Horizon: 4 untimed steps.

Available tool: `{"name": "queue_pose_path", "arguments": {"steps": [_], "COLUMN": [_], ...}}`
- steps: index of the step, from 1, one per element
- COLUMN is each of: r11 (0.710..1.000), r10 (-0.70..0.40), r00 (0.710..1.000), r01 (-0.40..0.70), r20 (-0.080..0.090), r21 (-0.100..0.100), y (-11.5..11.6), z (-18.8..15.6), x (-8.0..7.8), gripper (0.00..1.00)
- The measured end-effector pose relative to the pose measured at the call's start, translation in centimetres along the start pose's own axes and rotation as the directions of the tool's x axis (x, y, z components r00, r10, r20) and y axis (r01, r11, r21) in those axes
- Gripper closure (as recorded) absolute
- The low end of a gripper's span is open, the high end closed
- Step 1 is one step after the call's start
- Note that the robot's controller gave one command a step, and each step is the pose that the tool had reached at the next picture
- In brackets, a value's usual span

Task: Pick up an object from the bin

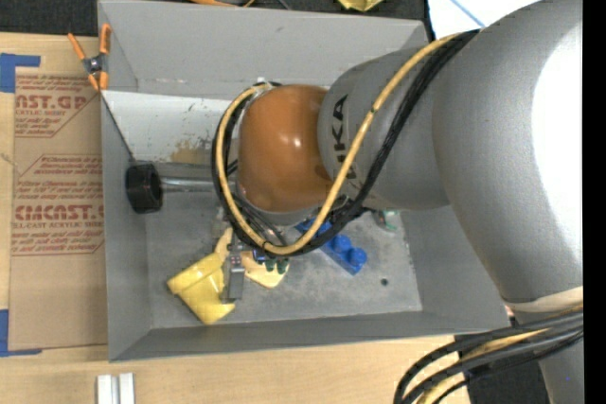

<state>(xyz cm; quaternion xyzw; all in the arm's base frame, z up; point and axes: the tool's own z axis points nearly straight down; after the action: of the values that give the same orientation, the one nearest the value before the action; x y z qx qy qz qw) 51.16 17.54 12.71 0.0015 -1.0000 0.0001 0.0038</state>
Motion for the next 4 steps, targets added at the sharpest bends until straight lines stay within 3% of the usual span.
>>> {"name": "queue_pose_path", "arguments": {"steps": [1,2,3,4], "r11": [1.0,0.875,0.966,0.843], "r10": [0.002,-0.485,-0.26,-0.538], "r00": [1.0,0.875,0.966,0.843], "r01": [-0.002,0.485,0.26,0.538], "r20": [0.007,0.005,0.011,-0.002], "r21": [-0.002,0.0,-0.001,0.0], "y": [-0.1,2.8,7.1,7.0], "z": [-0.5,5.8,-0.4,2.9], "x": [-0.2,-1.6,1.9,2.9], "gripper": [0.0,0.0,0.0,0.0]}}
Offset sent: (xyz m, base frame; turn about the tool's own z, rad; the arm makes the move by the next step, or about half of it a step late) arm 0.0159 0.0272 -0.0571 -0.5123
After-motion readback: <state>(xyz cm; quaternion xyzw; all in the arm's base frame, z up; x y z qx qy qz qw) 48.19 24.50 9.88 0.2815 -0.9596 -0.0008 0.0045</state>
